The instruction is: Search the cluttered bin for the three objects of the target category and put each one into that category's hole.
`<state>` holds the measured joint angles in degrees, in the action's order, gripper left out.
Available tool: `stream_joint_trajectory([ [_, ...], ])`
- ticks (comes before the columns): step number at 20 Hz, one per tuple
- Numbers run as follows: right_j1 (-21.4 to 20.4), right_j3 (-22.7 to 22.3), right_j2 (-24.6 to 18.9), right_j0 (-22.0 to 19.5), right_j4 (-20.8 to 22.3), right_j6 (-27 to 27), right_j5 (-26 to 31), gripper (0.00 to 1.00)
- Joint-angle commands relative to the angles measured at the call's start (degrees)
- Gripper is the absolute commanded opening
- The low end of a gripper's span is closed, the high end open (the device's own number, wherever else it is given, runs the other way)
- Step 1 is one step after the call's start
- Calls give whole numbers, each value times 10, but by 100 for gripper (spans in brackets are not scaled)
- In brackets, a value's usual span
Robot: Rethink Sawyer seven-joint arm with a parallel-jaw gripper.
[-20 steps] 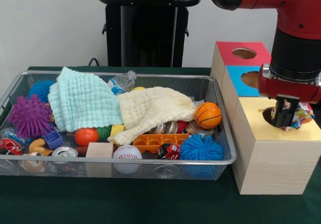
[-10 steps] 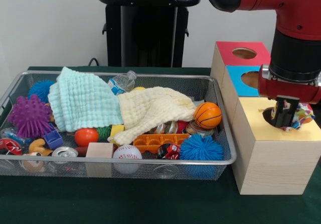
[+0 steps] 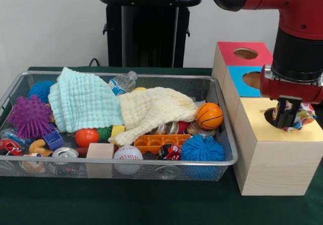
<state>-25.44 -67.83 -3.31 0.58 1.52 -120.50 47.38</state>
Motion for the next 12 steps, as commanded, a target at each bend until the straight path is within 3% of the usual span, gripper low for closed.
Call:
stream_joint_trajectory([
  [1,163,-66,-27,-39,125,43,-260,0],
  [4,154,-77,-18,-33,136,23,-275,0],
  [6,137,-101,4,-17,152,-26,-336,0],
  [8,115,-114,21,-1,159,-52,-343,0],
  [12,99,-125,12,-9,156,-43,-327,0],
])
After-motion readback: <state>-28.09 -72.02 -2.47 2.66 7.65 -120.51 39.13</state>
